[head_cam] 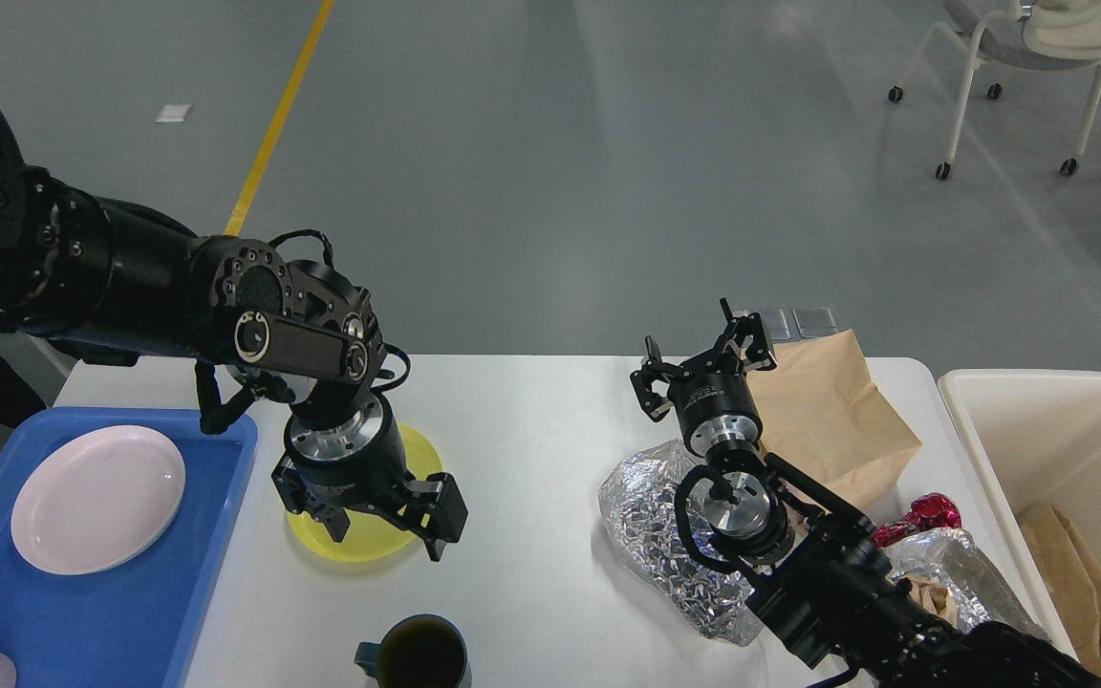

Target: Tidy desktop

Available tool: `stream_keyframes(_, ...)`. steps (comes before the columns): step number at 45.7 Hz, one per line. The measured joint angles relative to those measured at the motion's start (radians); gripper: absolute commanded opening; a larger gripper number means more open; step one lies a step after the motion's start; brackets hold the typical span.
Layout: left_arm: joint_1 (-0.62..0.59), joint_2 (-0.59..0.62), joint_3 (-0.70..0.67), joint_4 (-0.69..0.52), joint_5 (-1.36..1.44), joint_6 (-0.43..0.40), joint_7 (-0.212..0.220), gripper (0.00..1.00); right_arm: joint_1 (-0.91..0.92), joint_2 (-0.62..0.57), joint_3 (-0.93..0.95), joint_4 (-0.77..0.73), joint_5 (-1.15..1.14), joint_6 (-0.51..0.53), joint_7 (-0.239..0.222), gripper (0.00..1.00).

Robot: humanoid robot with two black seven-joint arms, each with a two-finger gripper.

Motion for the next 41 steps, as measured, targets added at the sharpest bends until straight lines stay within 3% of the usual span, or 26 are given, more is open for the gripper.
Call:
stream_keyframes(7,0.051,-0.013,0.0,-0.025,0.011,0.073,0.011,0.97,0.0,0.0,0.0,0.0,0.0,0.0,0.0,1.0)
stream_keyframes(17,0.133,-0.024,-0.004,-0.029,0.012,0.219,0.094,0.97,0.0,0.0,0.0,0.0,0.0,0.0,0.0,1.0)
stream_keyframes(41,0.202,-0.061,-0.015,-0.029,0.014,0.272,0.105,0.97,0.0,0.0,0.0,0.0,0.0,0.0,0.0,1.0)
